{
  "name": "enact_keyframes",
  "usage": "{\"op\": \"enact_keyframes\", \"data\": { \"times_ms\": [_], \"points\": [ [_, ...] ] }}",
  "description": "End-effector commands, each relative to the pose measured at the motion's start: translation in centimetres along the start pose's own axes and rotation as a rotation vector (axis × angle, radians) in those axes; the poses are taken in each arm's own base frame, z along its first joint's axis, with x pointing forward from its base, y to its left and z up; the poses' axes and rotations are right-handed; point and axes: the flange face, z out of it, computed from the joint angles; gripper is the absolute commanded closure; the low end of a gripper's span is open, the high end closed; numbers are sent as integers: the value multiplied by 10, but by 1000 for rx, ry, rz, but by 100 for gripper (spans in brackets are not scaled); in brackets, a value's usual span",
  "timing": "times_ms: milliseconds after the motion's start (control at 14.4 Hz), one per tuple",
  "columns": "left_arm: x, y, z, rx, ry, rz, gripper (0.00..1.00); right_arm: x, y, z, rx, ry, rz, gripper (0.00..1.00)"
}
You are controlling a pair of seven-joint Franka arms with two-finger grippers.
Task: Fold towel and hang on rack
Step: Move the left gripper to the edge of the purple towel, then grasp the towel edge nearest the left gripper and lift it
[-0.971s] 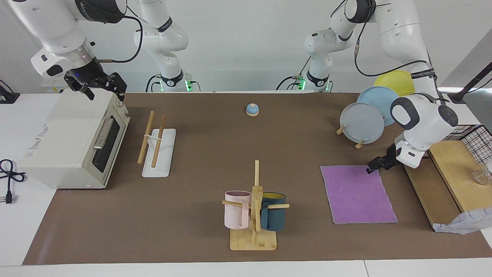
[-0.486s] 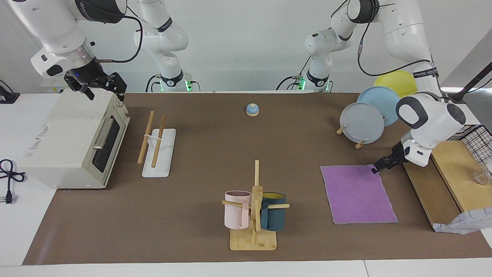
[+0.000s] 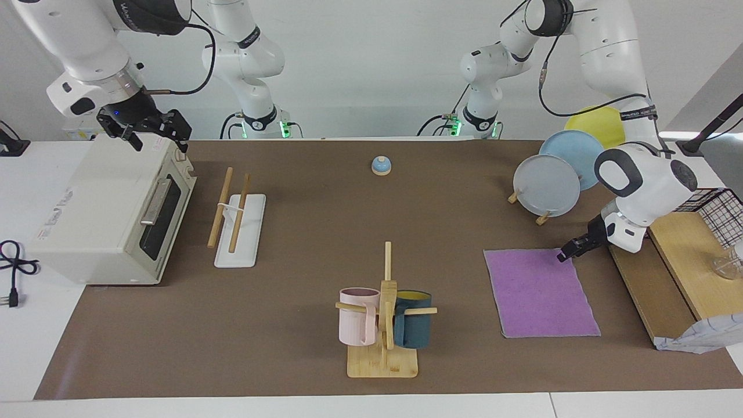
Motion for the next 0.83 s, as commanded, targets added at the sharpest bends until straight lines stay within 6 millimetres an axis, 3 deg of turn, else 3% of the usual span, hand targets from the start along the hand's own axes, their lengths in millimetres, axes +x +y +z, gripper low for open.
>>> {"op": "enact_keyframes", "data": {
  "times_ms": [0, 208, 347, 763],
  "points": [
    [-3, -5, 3, -18, 11, -16, 54, -7, 1, -1, 6, 9, -14, 0],
    [-6, -7, 8, -17, 3, -21, 71, -7, 1, -1, 6, 9, -14, 0],
    [-7, -8, 8, -17, -3, -22, 97, -7, 1, -1, 6, 9, -14, 0],
    [-1, -9, -5, -16, -7, -6, 100, -7, 1, -1, 6, 9, -14, 0]
  ]
}}
